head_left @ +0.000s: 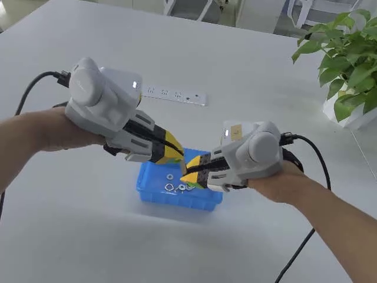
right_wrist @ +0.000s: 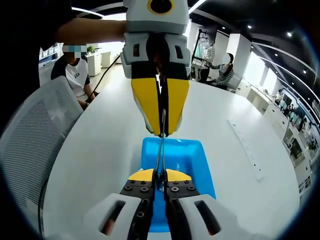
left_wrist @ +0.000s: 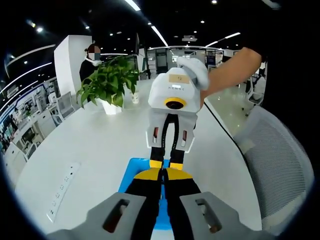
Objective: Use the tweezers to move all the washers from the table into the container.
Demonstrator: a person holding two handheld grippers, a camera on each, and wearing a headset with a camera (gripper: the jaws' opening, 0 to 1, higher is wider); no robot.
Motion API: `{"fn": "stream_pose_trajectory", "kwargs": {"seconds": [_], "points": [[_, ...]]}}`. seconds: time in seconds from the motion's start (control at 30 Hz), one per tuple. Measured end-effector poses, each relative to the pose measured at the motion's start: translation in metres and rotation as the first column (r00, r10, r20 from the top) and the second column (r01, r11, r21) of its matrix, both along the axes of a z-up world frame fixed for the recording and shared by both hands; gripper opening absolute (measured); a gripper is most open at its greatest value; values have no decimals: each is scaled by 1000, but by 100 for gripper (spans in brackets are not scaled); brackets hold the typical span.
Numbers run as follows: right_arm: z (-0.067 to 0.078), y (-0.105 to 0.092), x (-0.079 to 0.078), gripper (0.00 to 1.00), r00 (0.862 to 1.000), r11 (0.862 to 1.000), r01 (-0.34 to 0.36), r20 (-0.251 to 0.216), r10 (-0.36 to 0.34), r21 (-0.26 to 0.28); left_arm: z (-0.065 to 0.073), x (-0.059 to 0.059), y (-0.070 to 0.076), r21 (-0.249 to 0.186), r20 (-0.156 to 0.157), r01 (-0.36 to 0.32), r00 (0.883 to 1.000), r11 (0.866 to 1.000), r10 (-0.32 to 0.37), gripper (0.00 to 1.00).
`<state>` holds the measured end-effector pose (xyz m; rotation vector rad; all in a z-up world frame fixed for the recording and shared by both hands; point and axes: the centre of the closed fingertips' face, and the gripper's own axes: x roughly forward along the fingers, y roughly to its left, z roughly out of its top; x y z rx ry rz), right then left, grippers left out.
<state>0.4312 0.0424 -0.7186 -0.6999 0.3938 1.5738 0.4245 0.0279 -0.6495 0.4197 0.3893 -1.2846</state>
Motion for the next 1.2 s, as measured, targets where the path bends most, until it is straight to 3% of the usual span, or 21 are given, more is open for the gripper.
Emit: {"fn": "stream_pose_trajectory", "kwargs": {"seconds": [0.2, 0.4, 0.73, 0.87, 1.2], "points": [[9, -1, -14, 6, 1000, 1000, -14, 18, 14, -15, 8, -15, 0, -2, -1, 30, 1000, 1000, -30, 5], [6, -6, -27, 6, 999, 998, -27, 30, 29, -60, 2, -29, 0, 30, -19, 50, 999, 998, -49, 5], [-10, -16, -44, 5, 998, 990, -53, 36, 58, -133, -20, -48, 0, 85, -42, 73, 997, 994, -70, 5], [-18, -20, -50, 6, 997, 985, -59, 39, 66, -163, -35, -54, 3, 128, -56, 77, 996, 989, -71, 5], [-35, -27, -61, 6, 997, 980, -63, 23, 68, -188, -63, -66, 7, 174, -87, 78, 994, 982, -64, 5]]}}
